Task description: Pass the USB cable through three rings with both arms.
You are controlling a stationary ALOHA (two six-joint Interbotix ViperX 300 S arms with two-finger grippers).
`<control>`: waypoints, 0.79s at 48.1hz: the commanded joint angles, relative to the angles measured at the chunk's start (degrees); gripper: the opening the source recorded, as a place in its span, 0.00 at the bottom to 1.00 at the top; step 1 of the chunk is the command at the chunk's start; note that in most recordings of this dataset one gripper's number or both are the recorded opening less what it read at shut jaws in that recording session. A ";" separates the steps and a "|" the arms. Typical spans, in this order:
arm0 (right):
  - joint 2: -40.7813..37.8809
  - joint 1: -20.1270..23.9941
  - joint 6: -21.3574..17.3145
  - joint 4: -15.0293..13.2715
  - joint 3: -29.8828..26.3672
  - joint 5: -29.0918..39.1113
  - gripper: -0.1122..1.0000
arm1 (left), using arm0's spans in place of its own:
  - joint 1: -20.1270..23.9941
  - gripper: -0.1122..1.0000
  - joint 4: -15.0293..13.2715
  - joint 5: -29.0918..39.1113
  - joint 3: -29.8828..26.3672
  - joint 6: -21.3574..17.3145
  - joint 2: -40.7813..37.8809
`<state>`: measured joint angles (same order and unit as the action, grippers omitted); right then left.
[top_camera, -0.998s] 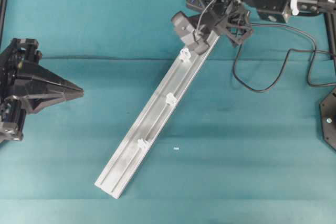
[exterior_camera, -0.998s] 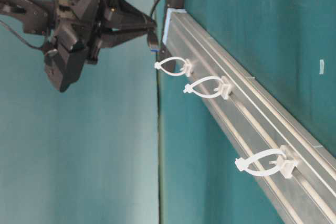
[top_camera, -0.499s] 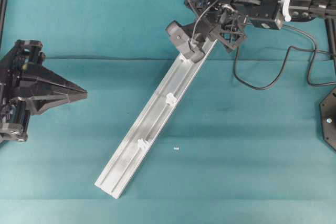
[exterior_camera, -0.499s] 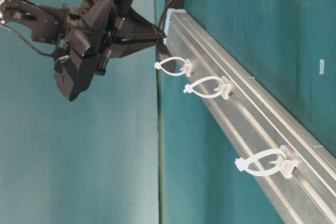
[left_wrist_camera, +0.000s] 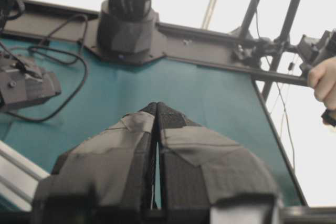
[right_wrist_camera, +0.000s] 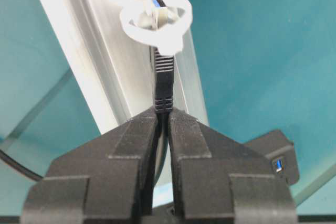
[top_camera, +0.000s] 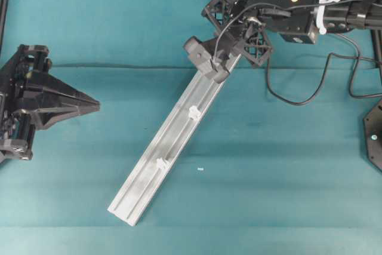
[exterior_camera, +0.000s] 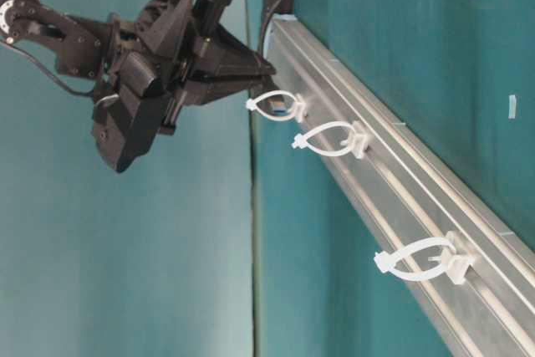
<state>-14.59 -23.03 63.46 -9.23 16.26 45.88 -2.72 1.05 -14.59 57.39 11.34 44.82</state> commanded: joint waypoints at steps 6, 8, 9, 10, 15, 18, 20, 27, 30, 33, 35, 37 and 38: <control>-0.35 1.14 0.44 3.34 -0.09 -2.37 0.18 | 0.18 0.09 0.18 -0.26 -1.85 0.18 -0.35; -0.26 1.14 0.44 3.96 -0.09 -2.64 0.18 | 0.18 0.09 0.18 -0.26 -2.02 0.18 -0.70; -0.26 1.14 0.44 4.31 -0.09 -2.64 0.18 | 0.18 0.09 0.18 -0.35 -2.20 0.18 -0.88; -0.26 1.14 0.44 4.57 0.00 -2.72 0.18 | 0.18 0.09 0.18 -0.26 -2.29 0.18 -1.14; 0.00 1.14 0.44 5.62 0.62 -2.99 0.18 | 0.88 0.09 0.18 -0.26 -2.81 0.18 -3.08; 0.09 1.14 0.44 6.15 0.88 -3.25 0.18 | 1.32 0.09 0.18 -0.26 -2.99 0.18 -3.96; 0.09 1.14 0.44 6.42 0.97 -3.25 0.18 | 1.67 0.09 0.18 -0.35 -3.16 0.18 -4.48; 0.18 1.14 0.53 8.26 0.97 -3.25 0.18 | 3.43 0.09 0.18 -0.35 -3.60 0.18 -5.89; 0.18 1.14 0.53 9.40 0.97 -3.52 0.18 | 4.22 0.09 0.18 -0.44 -3.69 0.18 -6.15; 0.35 1.05 0.53 10.81 0.88 -4.04 0.18 | 4.75 0.09 0.18 -0.62 -3.78 0.18 -6.33; 0.44 0.97 0.53 11.69 0.97 -4.31 0.18 | 5.01 0.09 0.18 -0.44 -3.78 0.18 -6.33; 0.79 0.79 0.53 12.74 1.05 -4.75 0.18 | 5.10 0.10 0.18 -0.26 -3.60 0.18 -6.42; 0.88 0.79 0.53 12.92 1.14 -4.83 0.18 | 5.19 0.10 0.18 -0.35 -3.52 0.18 -6.42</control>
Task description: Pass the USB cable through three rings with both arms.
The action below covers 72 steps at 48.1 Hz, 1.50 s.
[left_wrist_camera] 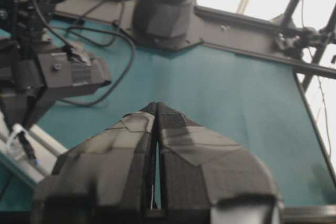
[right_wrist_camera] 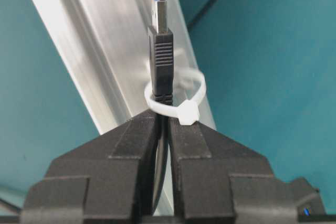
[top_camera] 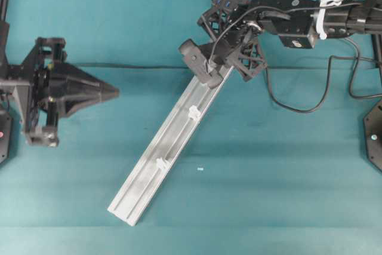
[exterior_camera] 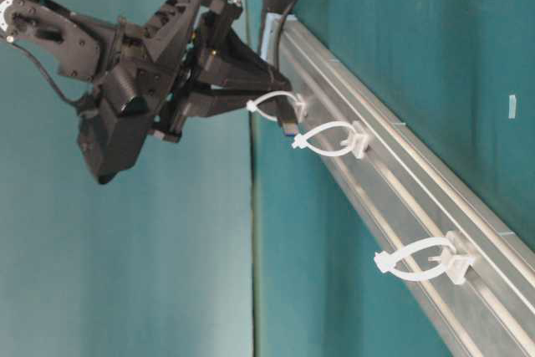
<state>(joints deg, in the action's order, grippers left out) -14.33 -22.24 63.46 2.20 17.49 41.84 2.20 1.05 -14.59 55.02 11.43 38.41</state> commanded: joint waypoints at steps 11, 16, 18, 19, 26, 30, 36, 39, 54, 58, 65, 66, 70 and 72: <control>1.32 -0.09 0.53 1.85 0.00 -1.23 0.18 | 2.20 0.33 0.18 0.18 -0.18 1.32 -3.78; 1.58 -0.18 0.44 1.85 0.00 -1.32 0.18 | 3.78 0.59 0.18 0.18 -0.26 3.08 -7.91; 1.58 -0.09 0.44 1.85 0.00 -1.41 0.18 | 4.48 0.70 0.18 0.18 -0.35 3.60 -9.67; 1.58 -0.09 0.44 1.93 0.00 -1.41 0.18 | 5.01 0.75 0.18 0.18 -0.35 3.78 -10.63; 1.58 0.00 0.44 2.37 0.00 -1.41 0.18 | 8.00 0.96 0.18 -0.18 -1.23 4.48 -17.58; 1.58 0.09 0.44 2.90 0.00 -1.41 0.18 | 9.23 0.95 0.18 -0.44 -2.29 4.48 -21.62; 1.58 0.09 0.44 3.34 0.09 -1.58 0.18 | 11.07 0.95 0.18 -2.64 -4.66 4.13 -27.51; 1.58 0.09 0.44 3.43 0.09 -1.67 0.18 | 12.22 0.95 0.18 -3.96 -5.89 4.13 -29.97; 1.49 0.09 0.44 3.52 -0.18 -1.93 0.18 | 13.80 0.95 0.18 -9.14 -12.04 4.48 -42.54; 1.49 0.09 0.44 3.52 -0.18 -1.93 0.18 | 13.80 0.95 0.18 -9.84 -13.45 4.57 -44.65; 1.49 0.09 0.44 3.52 -0.18 -1.93 0.18 | 13.80 0.95 0.18 -10.46 -15.29 4.57 -46.85; 1.49 0.09 0.44 3.52 -0.18 -1.93 0.18 | 13.80 0.95 0.18 -10.90 -15.47 4.57 -47.11; 1.49 0.18 0.44 3.52 -0.26 -2.02 0.18 | 13.80 0.95 0.18 -13.10 -15.47 4.66 -48.16; 1.49 0.09 0.44 3.52 -0.26 -2.11 0.18 | 13.80 0.95 0.18 -15.12 -15.29 4.75 -48.96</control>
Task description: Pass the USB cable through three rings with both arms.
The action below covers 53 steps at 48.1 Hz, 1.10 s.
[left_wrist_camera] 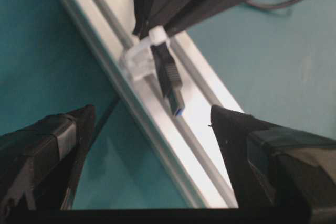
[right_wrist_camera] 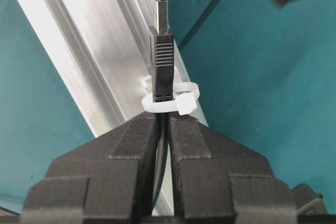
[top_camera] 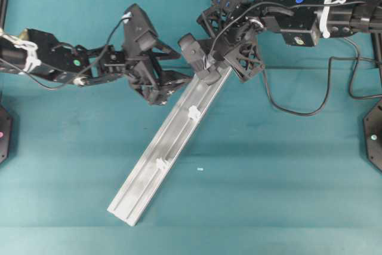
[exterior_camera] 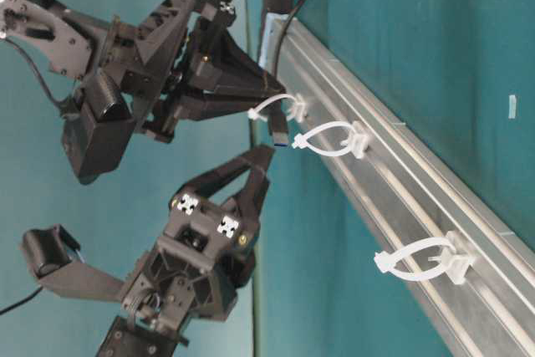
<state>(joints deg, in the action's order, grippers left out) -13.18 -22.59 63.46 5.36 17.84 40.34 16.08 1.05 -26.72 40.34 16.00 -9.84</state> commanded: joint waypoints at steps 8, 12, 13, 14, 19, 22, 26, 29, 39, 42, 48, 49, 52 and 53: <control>0.35 0.44 0.35 0.35 -0.62 -1.32 0.18 | -0.26 0.95 0.18 -8.09 -0.26 1.49 -2.99; 0.44 0.44 0.35 0.35 -0.53 -1.76 0.18 | -0.44 0.95 0.18 -8.44 -0.18 1.49 -3.43; 0.44 0.44 0.35 0.35 -0.53 -1.76 0.18 | -0.44 0.95 0.18 -8.44 -0.18 1.49 -3.69; 0.44 0.44 0.35 0.35 -0.53 -1.76 0.18 | -0.53 0.95 0.18 -8.53 -0.18 1.49 -3.87; 0.44 0.44 0.35 0.35 -0.35 -1.76 0.18 | -0.53 0.95 0.18 -9.05 -0.53 1.49 -4.66; 0.44 0.44 0.35 0.35 -0.35 -1.58 0.18 | -0.53 0.95 0.18 -9.76 -1.05 1.49 -5.45; 0.44 0.44 0.35 0.35 -0.35 -1.58 0.18 | -0.53 0.94 0.18 -9.67 -1.85 1.58 -6.42; 0.53 0.44 0.35 0.35 -0.35 -1.58 0.18 | -0.53 0.93 0.18 -9.58 -2.55 1.67 -7.38; 0.53 0.44 0.26 0.44 -0.35 -1.58 0.18 | -0.53 0.88 0.18 -9.67 -5.36 1.67 -8.96; 0.44 0.44 0.26 0.35 -0.35 -1.49 0.18 | -0.53 0.87 0.18 -9.67 -5.89 1.76 -9.14; 0.53 0.44 0.26 0.35 -0.26 -1.32 0.18 | -0.79 0.84 0.18 -9.49 -5.80 1.85 -9.14; 0.53 0.44 0.26 0.44 -0.26 -1.32 0.18 | -0.88 0.83 0.18 -9.49 -5.71 1.85 -9.14; 0.53 0.44 0.26 0.44 -0.26 -1.32 0.18 | -1.23 0.81 0.18 -9.40 -5.45 1.85 -9.14; 0.53 0.44 0.26 0.35 -0.26 -1.32 0.18 | -1.41 0.80 0.18 -9.40 -5.36 1.85 -9.14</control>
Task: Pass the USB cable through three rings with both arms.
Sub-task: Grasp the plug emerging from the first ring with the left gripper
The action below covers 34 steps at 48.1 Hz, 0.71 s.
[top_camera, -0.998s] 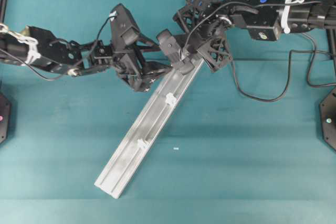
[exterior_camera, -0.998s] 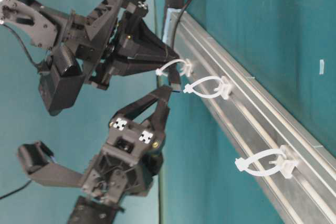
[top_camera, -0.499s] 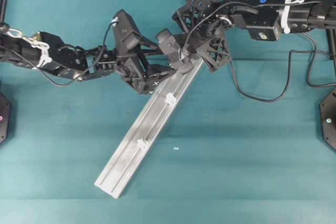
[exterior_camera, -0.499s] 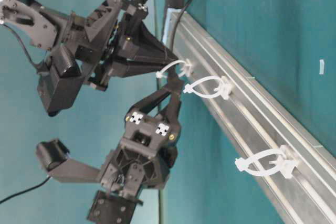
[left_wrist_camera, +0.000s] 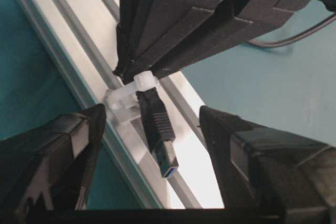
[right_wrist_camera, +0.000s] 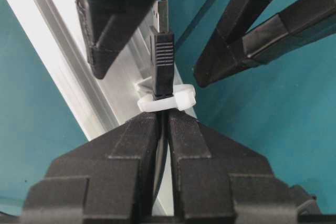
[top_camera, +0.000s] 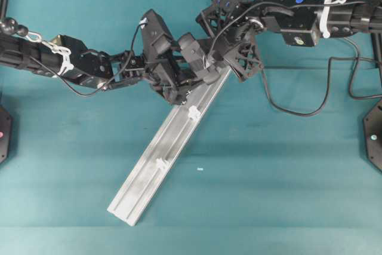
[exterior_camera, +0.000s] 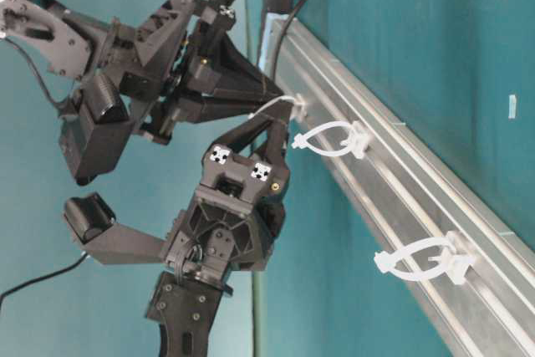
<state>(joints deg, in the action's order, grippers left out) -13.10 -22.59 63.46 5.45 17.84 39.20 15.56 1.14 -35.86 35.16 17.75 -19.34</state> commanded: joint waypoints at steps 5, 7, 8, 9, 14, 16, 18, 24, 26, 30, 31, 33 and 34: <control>0.44 0.44 0.26 0.26 -0.26 -0.35 0.18 | -1.41 0.77 0.09 -0.26 0.09 0.09 0.35; 0.44 0.44 0.26 0.35 -0.26 -0.35 0.18 | -1.58 0.75 0.00 -0.26 0.26 0.09 0.26; 0.35 0.44 0.26 0.26 -0.26 -0.35 0.18 | -1.58 0.74 0.09 -0.26 0.26 0.09 0.26; 0.44 0.44 0.26 0.26 -0.26 -0.35 0.18 | -1.67 0.73 0.09 -0.26 0.26 0.09 0.26; 0.44 0.44 0.26 0.35 -0.26 -0.18 0.18 | -1.85 0.65 0.09 -0.44 0.00 0.09 0.26; 0.35 0.44 0.26 0.26 -0.26 -0.18 0.18 | -1.85 0.59 0.09 -0.53 -0.09 0.09 0.26; 0.35 0.44 0.18 0.35 -0.18 -0.18 0.18 | -1.85 0.52 0.09 -0.53 -0.09 0.09 0.26; 0.44 0.44 0.09 0.26 -0.26 -0.09 0.18 | -1.85 0.31 0.09 -0.53 -0.18 -0.09 0.26; 0.44 0.44 0.09 0.26 -0.18 0.09 0.18 | -1.85 0.25 0.09 -0.44 -0.18 0.09 0.26; 0.44 0.44 0.09 0.35 -0.18 0.53 0.18 | -1.85 0.19 0.09 -0.18 -0.26 0.18 0.26; 0.44 0.44 0.09 0.35 -0.09 0.62 0.18 | -1.85 0.19 0.09 -0.18 -0.26 0.18 0.26; 0.44 0.44 0.09 0.26 -0.09 0.79 0.18 | -1.85 0.19 0.09 0.00 -0.26 0.18 0.35; 0.44 0.44 0.09 0.26 -0.09 0.88 0.18 | -1.85 0.19 0.09 0.00 -0.26 0.18 0.35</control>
<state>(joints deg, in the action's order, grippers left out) -12.92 -22.59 63.46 5.54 18.02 39.99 14.15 1.05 -35.60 35.68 17.93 -19.51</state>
